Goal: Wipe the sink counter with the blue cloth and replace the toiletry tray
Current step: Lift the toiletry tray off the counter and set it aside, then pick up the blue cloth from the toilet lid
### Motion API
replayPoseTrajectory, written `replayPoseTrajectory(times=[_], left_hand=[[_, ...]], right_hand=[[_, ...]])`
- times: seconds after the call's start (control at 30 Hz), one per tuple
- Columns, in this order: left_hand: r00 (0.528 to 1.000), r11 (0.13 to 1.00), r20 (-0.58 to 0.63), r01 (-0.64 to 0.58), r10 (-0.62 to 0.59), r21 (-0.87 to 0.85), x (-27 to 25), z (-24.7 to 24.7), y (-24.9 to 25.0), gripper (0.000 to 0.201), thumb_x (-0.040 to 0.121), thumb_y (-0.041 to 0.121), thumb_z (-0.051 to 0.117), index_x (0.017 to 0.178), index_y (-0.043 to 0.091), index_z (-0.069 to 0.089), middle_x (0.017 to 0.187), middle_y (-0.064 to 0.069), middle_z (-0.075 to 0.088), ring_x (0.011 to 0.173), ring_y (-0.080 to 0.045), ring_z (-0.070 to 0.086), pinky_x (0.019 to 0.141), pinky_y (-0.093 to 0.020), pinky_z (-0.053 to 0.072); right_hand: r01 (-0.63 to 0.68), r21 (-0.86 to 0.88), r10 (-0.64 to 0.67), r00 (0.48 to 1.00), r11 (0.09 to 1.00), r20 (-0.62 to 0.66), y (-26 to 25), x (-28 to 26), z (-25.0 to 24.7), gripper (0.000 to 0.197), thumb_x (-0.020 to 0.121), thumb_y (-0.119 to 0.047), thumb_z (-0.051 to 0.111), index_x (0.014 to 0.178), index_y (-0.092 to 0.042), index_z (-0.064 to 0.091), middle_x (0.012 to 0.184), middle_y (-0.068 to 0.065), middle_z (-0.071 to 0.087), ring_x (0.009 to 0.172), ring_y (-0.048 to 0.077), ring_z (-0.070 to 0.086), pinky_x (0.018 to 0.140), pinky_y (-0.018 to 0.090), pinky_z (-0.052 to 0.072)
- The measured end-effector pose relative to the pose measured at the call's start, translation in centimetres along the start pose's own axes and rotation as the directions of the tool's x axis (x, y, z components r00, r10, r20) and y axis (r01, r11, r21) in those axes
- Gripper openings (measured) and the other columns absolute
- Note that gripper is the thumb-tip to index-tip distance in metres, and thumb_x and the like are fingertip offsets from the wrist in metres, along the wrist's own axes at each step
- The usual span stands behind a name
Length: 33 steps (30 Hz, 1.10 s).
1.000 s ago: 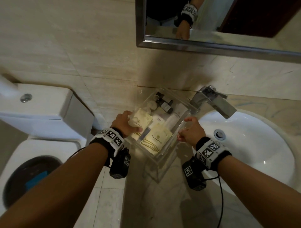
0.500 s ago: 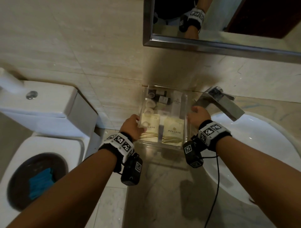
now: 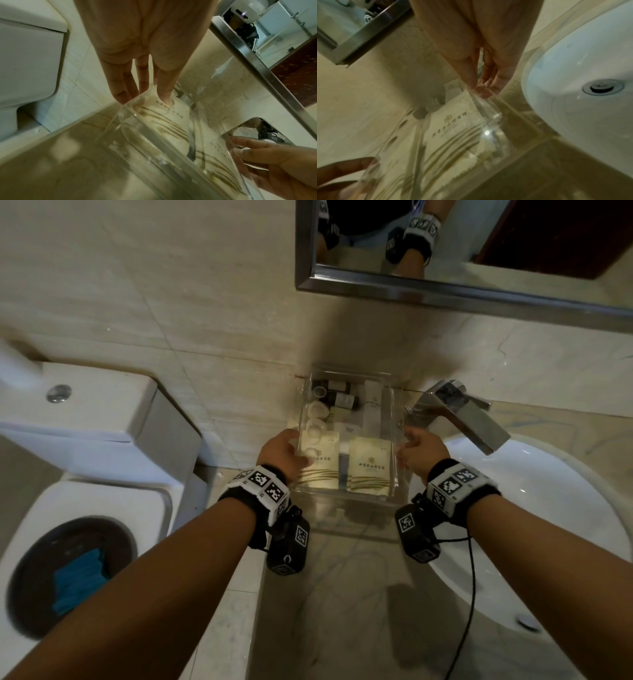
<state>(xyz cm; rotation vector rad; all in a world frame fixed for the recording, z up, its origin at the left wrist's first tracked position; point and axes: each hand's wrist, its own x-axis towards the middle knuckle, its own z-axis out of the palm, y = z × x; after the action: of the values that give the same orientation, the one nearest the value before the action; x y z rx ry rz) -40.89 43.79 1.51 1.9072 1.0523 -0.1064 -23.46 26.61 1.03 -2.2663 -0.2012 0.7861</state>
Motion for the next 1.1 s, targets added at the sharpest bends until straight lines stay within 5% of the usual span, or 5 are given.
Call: replayPoseTrajectory(times=[0.2,0.4,0.7,0.8,1.1], left_hand=[[1.000,1.000,-0.003,0.010,-0.010,-0.015,0.6,0.2,0.2,0.054,0.082,0.024,0.071,0.130,0.015,0.048,0.125,-0.011,0.060,0.113,-0.028,0.057,0.089,-0.029,0.043],[0.997,0.997,0.035,-0.065,0.063,0.049,-1.2,-0.7,0.4,0.061,0.088,0.021,0.065,0.141,0.015,0.035,0.137,-0.013,0.049,0.124,-0.026,0.049,0.094,-0.027,0.039],[0.993,0.996,-0.094,-0.071,0.076,0.049,-7.1,-6.2,-1.9,0.055,0.090,0.024,0.061,0.140,0.020,0.038,0.142,-0.011,0.042,0.127,-0.028,0.045,0.100,-0.032,0.038],[0.987,0.994,-0.156,-0.032,0.048,0.106,-9.7,-8.7,-3.2,0.055,0.092,0.028,0.059,0.141,0.019,0.035,0.143,-0.012,0.041,0.126,-0.028,0.046,0.093,-0.030,0.038],[0.904,0.938,-0.417,0.219,-0.091,0.270,-18.4,-16.4,-8.0,0.057,0.091,0.028,0.058,0.142,0.016,0.035,0.142,-0.015,0.041,0.126,-0.034,0.044,0.102,-0.041,0.040]], right_hand=[[0.015,-0.033,-0.016,0.999,0.999,-0.039,-0.4,0.0,-0.2,0.056,0.083,-0.007,0.060,0.135,-0.018,0.045,0.127,0.009,0.058,0.105,0.030,0.061,0.094,0.047,0.050],[0.042,-0.303,-0.048,0.999,0.952,-0.012,-0.9,-2.0,-0.2,0.061,0.085,-0.020,0.060,0.141,-0.017,0.036,0.141,0.014,0.044,0.126,0.031,0.046,0.101,0.036,0.040],[0.258,-0.445,-0.197,0.964,0.858,0.179,-8.0,-8.7,1.8,0.044,0.089,-0.022,0.058,0.130,-0.016,0.046,0.131,0.012,0.053,0.110,0.026,0.055,0.090,0.034,0.045],[0.386,-0.536,-0.255,0.918,0.750,0.305,-10.9,-10.5,3.9,0.044,0.089,-0.026,0.057,0.131,-0.019,0.045,0.131,0.009,0.052,0.113,0.027,0.054,0.086,0.029,0.041],[0.689,-0.626,-0.438,0.720,0.365,0.538,-17.0,-17.7,11.3,0.041,0.091,-0.026,0.051,0.131,-0.021,0.042,0.135,0.013,0.038,0.117,0.033,0.047,0.091,0.032,0.040]])
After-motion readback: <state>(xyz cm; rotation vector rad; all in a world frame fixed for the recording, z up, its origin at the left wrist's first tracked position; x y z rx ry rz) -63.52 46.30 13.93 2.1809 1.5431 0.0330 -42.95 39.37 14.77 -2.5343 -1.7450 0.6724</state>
